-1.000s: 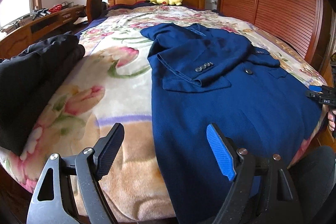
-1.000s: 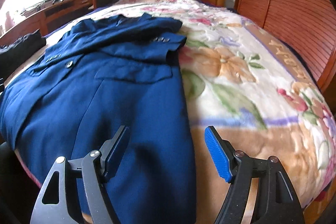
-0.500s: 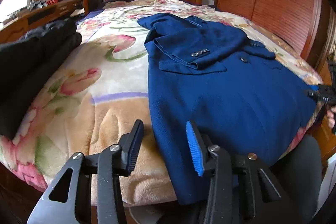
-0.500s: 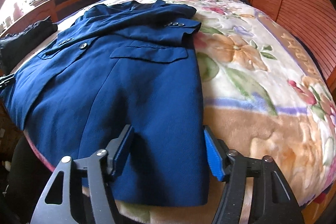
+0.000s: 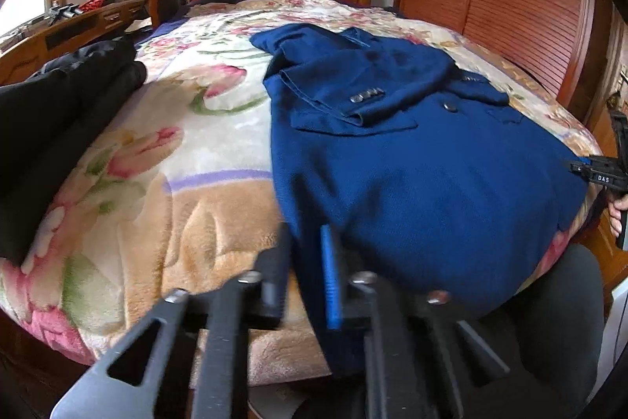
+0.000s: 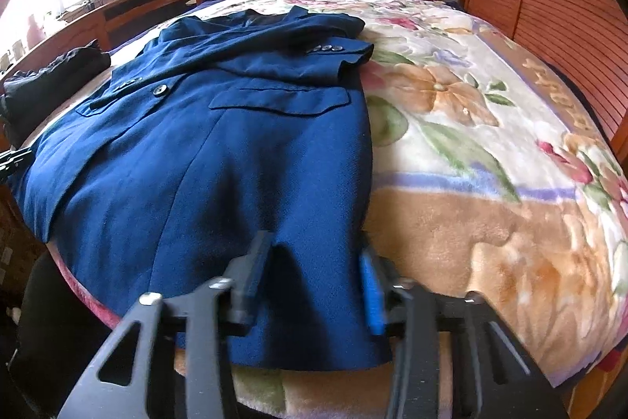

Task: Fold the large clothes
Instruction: 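Grasp the jacket hem with both grippers, then lift the hem with both grippers and fold it toward the collar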

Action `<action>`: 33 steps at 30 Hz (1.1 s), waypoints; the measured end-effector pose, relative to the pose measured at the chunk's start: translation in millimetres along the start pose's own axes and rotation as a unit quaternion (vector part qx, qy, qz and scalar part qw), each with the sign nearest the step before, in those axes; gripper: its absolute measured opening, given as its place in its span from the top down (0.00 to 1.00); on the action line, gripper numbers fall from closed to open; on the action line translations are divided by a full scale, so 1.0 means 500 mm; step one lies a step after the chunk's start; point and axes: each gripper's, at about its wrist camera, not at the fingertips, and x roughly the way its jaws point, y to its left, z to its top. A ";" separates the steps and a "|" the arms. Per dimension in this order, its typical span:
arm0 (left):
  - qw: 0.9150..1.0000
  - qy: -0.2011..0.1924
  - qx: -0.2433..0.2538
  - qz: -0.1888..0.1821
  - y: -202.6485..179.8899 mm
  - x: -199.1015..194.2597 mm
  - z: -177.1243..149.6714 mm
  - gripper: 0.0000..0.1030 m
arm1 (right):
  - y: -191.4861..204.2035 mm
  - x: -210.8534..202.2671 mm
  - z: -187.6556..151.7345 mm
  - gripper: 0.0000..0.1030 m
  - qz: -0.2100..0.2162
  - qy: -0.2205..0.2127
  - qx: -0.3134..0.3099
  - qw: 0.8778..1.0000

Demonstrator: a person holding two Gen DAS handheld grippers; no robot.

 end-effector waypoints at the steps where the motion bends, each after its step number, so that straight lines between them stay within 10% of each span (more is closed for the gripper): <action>1: 1.000 -0.003 -0.002 -0.005 0.001 -0.006 0.004 0.96 | -0.002 -0.004 0.002 0.89 0.006 -0.004 0.004 1.000; 14: 0.992 -0.125 0.018 -0.020 -0.035 -0.194 0.102 0.98 | 0.007 -0.213 0.084 0.93 0.032 -0.143 0.014 0.989; 33: 0.953 -0.299 0.052 -0.023 -0.065 -0.489 0.253 0.98 | 0.021 -0.620 0.116 0.93 0.039 -0.320 -0.035 0.946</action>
